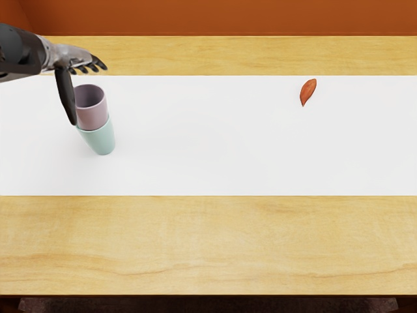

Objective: Pick up cup and place in cup with left hand

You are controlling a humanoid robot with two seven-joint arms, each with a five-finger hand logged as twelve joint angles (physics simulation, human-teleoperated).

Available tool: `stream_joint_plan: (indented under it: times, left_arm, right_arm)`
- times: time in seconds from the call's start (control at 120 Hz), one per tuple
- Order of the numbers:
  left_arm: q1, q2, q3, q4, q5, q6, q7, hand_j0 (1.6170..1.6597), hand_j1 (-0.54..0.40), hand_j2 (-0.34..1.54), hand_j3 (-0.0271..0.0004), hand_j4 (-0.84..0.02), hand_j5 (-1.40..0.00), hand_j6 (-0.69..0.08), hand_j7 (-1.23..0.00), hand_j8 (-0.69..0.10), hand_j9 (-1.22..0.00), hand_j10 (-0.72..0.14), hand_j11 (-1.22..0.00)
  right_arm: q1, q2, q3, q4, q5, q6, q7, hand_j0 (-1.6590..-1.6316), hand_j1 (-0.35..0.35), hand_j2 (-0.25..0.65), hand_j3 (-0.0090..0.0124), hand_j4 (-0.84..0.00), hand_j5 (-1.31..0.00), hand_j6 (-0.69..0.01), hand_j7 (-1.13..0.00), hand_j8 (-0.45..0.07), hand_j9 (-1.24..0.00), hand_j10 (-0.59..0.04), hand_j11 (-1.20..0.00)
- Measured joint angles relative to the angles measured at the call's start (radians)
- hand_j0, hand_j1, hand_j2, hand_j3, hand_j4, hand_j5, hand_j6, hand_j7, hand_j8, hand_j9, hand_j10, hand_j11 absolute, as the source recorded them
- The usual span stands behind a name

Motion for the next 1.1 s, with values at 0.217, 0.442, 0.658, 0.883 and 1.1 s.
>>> stream_joint_plan:
  times: [0.217,0.442,0.658,0.883,1.1]
  left_arm:
    - [-0.039,-0.003,-0.011,-0.003,-0.107,0.001,-0.001,1.6580,0.291,0.01,0.0000,-0.052,-0.07,-0.047,-0.07,-0.046,-0.07,-0.049,-0.07]
    - [-0.048,-0.056,-0.063,-0.009,-0.193,-0.005,-0.001,1.6580,0.308,0.01,0.0000,-0.037,-0.05,-0.037,-0.05,-0.036,-0.05,-0.036,-0.05]
    - [-0.049,-0.115,-0.114,-0.013,-0.273,-0.025,-0.001,1.6580,0.313,0.01,0.0000,-0.032,-0.04,-0.032,-0.04,-0.032,-0.04,-0.032,-0.04]
    - [-0.056,-0.115,-0.174,-0.029,-0.422,-0.197,-0.001,1.6581,0.316,0.01,0.0000,-0.030,-0.04,-0.030,-0.04,-0.030,-0.04,-0.029,-0.04]
    - [-0.054,-0.115,-0.189,-0.042,-0.439,-0.341,0.001,1.6581,0.320,0.00,0.0000,-0.026,-0.03,-0.026,-0.03,-0.026,-0.03,-0.025,-0.03]
  right_arm:
    - [0.000,0.000,0.000,0.000,0.000,0.000,0.000,-1.6581,-0.348,-0.001,0.0000,0.000,0.00,0.007,0.00,0.005,0.00,0.004,0.00]
    - [0.000,0.000,0.000,0.000,0.000,0.000,0.000,-1.6581,-0.348,-0.001,0.0000,0.000,0.00,0.007,0.00,0.005,0.00,0.004,0.00]
    - [0.000,0.000,0.000,0.000,0.000,0.000,0.000,-1.6581,-0.348,-0.001,0.0000,0.000,0.00,0.007,0.00,0.005,0.00,0.004,0.00]
    - [0.000,0.000,0.000,0.000,0.000,0.000,0.000,-1.6581,-0.348,-0.001,0.0000,0.000,0.00,0.007,0.00,0.005,0.00,0.004,0.00]
    - [0.000,0.000,0.000,0.000,0.000,0.000,0.000,-1.6581,-0.348,-0.001,0.0000,0.000,0.00,0.007,0.00,0.005,0.00,0.004,0.00]
